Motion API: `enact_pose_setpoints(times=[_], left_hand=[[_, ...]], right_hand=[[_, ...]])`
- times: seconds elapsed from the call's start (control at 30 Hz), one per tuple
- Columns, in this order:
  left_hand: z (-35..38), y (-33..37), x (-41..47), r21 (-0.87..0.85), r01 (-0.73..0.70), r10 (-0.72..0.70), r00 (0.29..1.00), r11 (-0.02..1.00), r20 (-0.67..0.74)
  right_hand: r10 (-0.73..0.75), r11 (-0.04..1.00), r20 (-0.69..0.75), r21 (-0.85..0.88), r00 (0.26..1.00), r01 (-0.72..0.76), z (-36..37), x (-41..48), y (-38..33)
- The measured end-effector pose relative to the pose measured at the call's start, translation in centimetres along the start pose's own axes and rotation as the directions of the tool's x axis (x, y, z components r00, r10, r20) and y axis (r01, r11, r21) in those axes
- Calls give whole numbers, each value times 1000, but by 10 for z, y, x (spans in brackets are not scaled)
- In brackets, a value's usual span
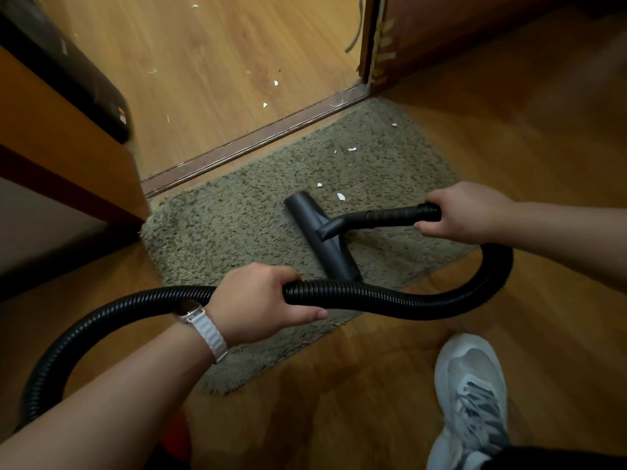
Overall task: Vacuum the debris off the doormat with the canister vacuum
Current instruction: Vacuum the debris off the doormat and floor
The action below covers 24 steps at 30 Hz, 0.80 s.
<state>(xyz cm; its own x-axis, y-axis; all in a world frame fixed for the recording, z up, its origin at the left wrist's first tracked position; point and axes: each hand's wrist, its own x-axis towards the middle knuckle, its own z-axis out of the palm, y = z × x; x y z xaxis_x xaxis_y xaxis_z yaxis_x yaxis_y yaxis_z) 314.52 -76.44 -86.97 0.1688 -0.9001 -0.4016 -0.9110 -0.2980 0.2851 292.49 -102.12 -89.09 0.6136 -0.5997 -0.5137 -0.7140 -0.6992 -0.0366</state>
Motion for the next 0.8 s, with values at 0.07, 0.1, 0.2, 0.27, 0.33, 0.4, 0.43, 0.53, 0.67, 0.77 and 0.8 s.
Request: enact_pose_setpoints(times=[0.07, 0.1, 0.2, 0.27, 0.33, 0.4, 0.43, 0.53, 0.67, 0.77, 0.8], left_hand=[[-1, 1, 1, -9, 11, -11, 1000, 1000, -10], [-1, 2, 1, -12, 16, -16, 1000, 1000, -14], [-1, 3, 2, -25, 27, -28, 1000, 999, -14], [0, 3, 4, -31, 37, -37, 999, 999, -12], [1, 4, 6, -33, 45, -45, 999, 998, -13], [1, 5, 7, -34, 47, -47, 999, 998, -11], [1, 6, 7, -33, 49, -49, 999, 998, -9], [1, 7, 8, -26, 52, -52, 999, 998, -4], [3, 7, 10, -14, 49, -49, 999, 999, -12], [4, 4, 10, -17, 49, -49, 999, 999, -17], [3, 3, 10, -19, 50, -50, 999, 999, -13]], right_hand=[[66, 998, -30, 23, 997, -66, -2, -2, 9], [98, 995, -48, 34, 994, -96, -2, -3, 13], [163, 986, -88, 47, 983, -159, -1, -4, 23], [187, 982, -93, 54, 978, -183, 2, -5, 29], [199, 979, -89, 65, 976, -193, 6, -6, 34], [210, 976, -80, 83, 974, -203, 10, -7, 38], [215, 974, -74, 90, 974, -208, 11, -8, 39], [233, 969, -67, 106, 970, -225, 17, -7, 41], [223, 969, -61, 127, 973, -214, 26, -3, 37], [166, 979, -58, 132, 984, -157, 20, 5, 29], [143, 982, -54, 133, 988, -135, 17, 8, 24]])
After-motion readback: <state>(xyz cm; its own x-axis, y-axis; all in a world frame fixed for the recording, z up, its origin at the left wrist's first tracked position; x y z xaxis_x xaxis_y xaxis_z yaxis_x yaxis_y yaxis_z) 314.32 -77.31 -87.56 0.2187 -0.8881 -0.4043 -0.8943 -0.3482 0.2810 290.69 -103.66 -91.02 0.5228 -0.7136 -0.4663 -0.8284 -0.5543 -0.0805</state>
